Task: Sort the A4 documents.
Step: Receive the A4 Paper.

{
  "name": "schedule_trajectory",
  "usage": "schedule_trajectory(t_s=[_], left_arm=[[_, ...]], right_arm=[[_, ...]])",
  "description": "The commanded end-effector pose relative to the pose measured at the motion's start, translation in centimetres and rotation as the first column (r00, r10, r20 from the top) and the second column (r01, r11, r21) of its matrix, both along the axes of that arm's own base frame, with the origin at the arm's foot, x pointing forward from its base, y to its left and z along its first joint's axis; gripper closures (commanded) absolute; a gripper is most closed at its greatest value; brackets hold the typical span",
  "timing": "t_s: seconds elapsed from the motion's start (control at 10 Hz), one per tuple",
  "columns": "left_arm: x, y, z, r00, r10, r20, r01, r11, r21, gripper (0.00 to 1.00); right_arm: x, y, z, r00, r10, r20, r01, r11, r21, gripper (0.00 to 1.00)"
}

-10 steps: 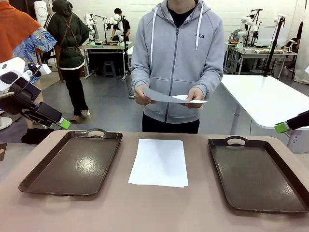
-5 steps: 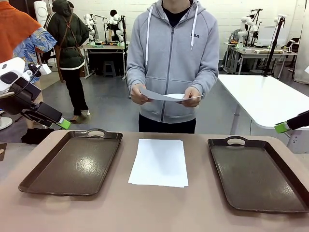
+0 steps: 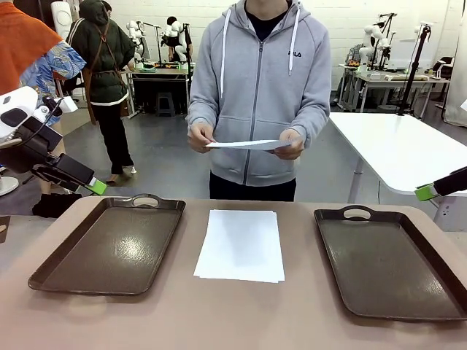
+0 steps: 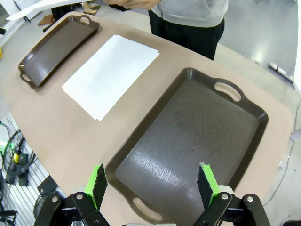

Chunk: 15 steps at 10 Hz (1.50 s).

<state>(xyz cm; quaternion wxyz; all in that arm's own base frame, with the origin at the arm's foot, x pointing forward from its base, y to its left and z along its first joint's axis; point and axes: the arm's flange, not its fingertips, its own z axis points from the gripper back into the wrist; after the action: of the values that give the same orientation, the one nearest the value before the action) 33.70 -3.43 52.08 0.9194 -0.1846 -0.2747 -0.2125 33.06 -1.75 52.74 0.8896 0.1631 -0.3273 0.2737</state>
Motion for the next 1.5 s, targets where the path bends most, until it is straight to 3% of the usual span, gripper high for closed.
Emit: schedule_trajectory(t_s=[0.0,1.4], left_arm=[[0.03,-0.02,0.05,1.000,-0.002,0.006,0.002,1.000,-0.007,0.00],[0.03,-0.02,0.05,1.000,-0.002,0.006,0.002,1.000,-0.007,0.00]], right_arm=[[0.04,0.11,-0.05,1.000,0.009,0.000,-0.009,1.000,0.006,0.00],[0.04,0.11,-0.05,1.000,0.009,0.000,-0.009,1.000,0.006,0.00]])
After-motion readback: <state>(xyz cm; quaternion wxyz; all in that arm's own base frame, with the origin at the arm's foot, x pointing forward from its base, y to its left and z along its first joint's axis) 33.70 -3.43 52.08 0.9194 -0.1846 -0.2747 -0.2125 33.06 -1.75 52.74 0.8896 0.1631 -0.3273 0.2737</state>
